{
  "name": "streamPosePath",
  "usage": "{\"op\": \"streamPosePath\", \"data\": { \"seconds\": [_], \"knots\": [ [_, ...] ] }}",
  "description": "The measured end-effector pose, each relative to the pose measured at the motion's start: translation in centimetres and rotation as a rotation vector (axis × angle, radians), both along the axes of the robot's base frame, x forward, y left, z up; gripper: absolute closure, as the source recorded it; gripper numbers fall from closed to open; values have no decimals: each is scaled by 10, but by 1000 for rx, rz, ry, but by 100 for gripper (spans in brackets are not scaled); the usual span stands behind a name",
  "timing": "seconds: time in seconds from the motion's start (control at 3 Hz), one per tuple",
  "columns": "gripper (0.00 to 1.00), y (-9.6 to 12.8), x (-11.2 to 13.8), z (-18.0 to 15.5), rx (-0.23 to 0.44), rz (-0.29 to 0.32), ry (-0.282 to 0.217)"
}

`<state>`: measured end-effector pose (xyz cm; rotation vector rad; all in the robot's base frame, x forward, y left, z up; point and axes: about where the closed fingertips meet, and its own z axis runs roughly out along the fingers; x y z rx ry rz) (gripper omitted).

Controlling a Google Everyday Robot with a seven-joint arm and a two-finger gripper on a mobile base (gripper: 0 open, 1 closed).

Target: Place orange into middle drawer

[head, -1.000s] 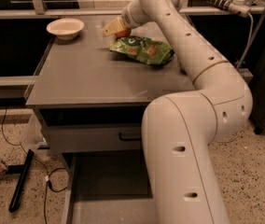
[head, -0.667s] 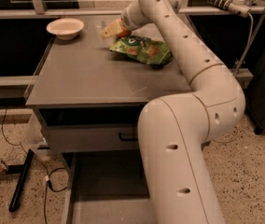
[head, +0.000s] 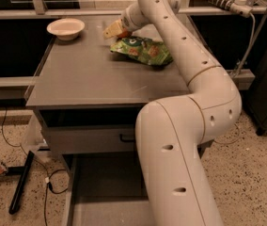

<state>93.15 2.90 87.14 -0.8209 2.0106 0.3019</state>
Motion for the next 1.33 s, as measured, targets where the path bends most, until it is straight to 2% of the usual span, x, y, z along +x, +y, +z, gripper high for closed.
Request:
{"op": "streamPosePath", "data": {
  "seconds": [1.0, 1.33],
  "knots": [
    [88, 0, 0, 0, 0, 0, 0],
    [100, 0, 0, 0, 0, 0, 0]
  ]
}}
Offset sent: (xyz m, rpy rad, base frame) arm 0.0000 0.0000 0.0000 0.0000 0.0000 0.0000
